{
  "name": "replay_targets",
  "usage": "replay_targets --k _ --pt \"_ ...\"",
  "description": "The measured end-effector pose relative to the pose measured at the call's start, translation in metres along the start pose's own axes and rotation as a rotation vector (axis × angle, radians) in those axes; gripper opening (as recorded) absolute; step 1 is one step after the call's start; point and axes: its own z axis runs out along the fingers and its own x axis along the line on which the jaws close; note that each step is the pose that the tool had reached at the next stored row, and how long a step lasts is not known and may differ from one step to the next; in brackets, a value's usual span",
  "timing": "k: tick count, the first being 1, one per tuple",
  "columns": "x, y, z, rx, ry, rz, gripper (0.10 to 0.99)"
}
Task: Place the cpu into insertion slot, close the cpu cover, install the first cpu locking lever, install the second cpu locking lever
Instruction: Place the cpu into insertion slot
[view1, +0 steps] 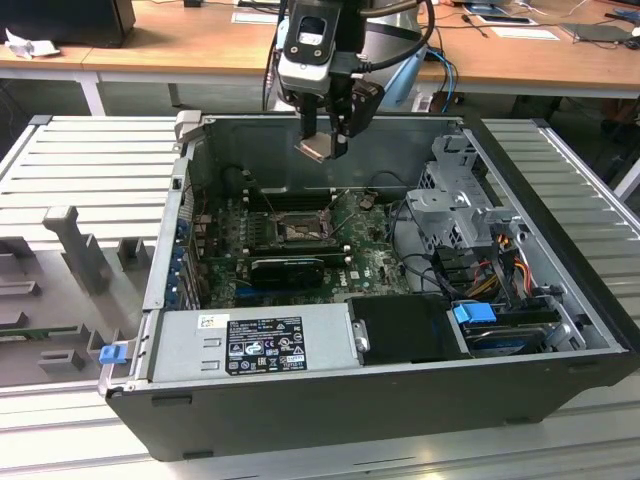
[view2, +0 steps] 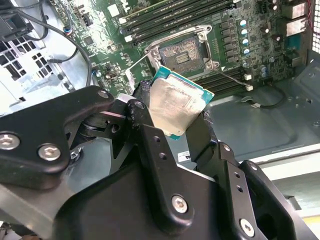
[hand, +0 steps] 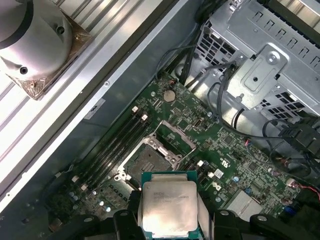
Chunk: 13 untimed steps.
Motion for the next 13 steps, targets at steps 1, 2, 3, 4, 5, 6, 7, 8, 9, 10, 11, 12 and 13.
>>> replay_targets --k 1,2,3,4,5,6,7,8,9,10,11,12,13 --pt "0.0000 0.0000 0.0000 0.000 -0.0008 0.009 0.529" --pt "0.0000 0.0000 0.0001 0.000 -0.0013 0.014 0.529" --pt "0.0000 0.0000 0.0001 0.000 -0.0019 0.021 0.529" --pt "0.0000 0.0000 0.0001 0.000 -0.0024 0.026 0.529" --pt "0.0000 0.0000 0.0001 -0.001 -0.0028 0.031 0.529" --pt "0.0000 0.0000 0.0001 -0.001 -0.0037 0.041 0.529" --pt "0.0000 0.0000 0.0002 -0.001 -0.0046 0.052 0.529" --pt "0.0000 0.0000 0.0002 -0.001 -0.0051 0.057 0.529" --pt "0.0000 0.0000 0.0002 -0.001 -0.0056 0.062 0.529" --pt "0.0000 0.0000 0.0002 -0.001 -0.0062 0.069 0.529" --pt "0.0000 0.0000 0.0002 -0.001 -0.0066 0.074 0.529" --pt "0.0000 0.0000 0.0003 -0.002 -0.0074 0.082 0.529" --pt "0.0000 0.0000 0.0003 -0.002 -0.0079 0.089 0.529"
